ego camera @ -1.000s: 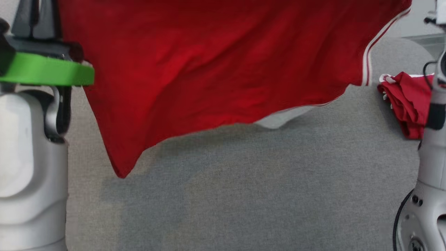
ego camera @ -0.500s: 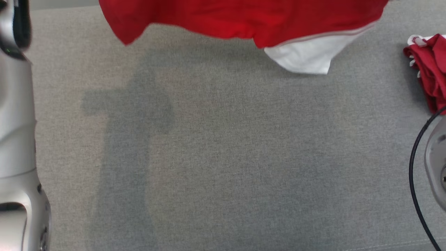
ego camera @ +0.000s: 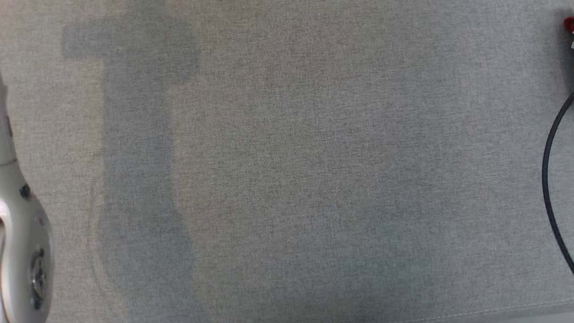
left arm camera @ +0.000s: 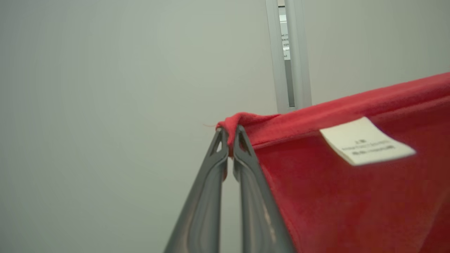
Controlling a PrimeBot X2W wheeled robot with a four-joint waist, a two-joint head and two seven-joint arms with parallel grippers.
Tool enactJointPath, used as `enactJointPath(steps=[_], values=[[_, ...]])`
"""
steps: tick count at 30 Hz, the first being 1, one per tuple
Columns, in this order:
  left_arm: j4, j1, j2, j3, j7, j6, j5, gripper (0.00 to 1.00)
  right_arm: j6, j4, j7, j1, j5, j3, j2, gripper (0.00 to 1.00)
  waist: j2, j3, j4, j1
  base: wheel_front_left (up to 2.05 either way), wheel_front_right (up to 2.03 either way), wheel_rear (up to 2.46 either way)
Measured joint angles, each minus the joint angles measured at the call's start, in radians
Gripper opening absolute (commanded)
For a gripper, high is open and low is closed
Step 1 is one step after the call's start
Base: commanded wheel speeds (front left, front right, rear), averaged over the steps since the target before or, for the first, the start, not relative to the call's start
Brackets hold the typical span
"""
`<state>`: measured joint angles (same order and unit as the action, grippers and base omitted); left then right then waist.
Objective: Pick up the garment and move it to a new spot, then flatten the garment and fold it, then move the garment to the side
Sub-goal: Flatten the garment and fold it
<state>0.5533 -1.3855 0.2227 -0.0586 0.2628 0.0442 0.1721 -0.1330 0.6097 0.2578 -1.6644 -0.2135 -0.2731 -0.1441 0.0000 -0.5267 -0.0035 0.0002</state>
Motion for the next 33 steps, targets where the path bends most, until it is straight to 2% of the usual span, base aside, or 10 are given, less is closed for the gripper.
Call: enactJointPath(steps=[4,12,16,19,22,33], values=[[-0.027,0.157,-0.034,0.026,0.002,0.008,0.014,0.0,0.0,-0.003,0.003,0.15,-0.056,0.006,-0.003,0.0,0.0,0.015,-0.002,0.0,0.0,0.0,0.0],[-0.064,0.653,-0.146,0.135,0.001,0.028,0.072,0.0,-0.001,-0.033,0.002,0.681,-0.222,0.048,0.031,0.0,0.0,0.09,-0.007,0.0,0.0,0.0,0.0],[-0.048,0.847,-0.177,0.167,0.001,0.044,0.089,0.0,-0.002,-0.047,0.002,0.909,-0.298,0.069,0.046,0.0,0.0,0.135,-0.013,-0.0001,0.0,0.0,0.0],[-0.031,0.962,-0.184,0.165,0.001,0.048,0.099,0.0,-0.002,-0.052,0.002,1.051,-0.33,0.086,0.054,0.0,0.0,0.17,-0.018,-0.0002,0.0,0.0,0.0],[-0.029,1.048,-0.184,0.132,0.001,0.041,0.171,0.0,-0.003,-0.064,0.002,1.172,-0.351,0.081,0.062,0.0,0.0,0.208,-0.021,-0.0002,0.0,0.0,0.0],[-0.063,1.331,-0.182,0.002,0.001,-0.023,0.259,0.0,-0.003,-0.08,0.002,1.479,-0.385,0.056,0.091,0.0,0.0,0.36,-0.024,-0.0003,0.0,0.0,0.0]])
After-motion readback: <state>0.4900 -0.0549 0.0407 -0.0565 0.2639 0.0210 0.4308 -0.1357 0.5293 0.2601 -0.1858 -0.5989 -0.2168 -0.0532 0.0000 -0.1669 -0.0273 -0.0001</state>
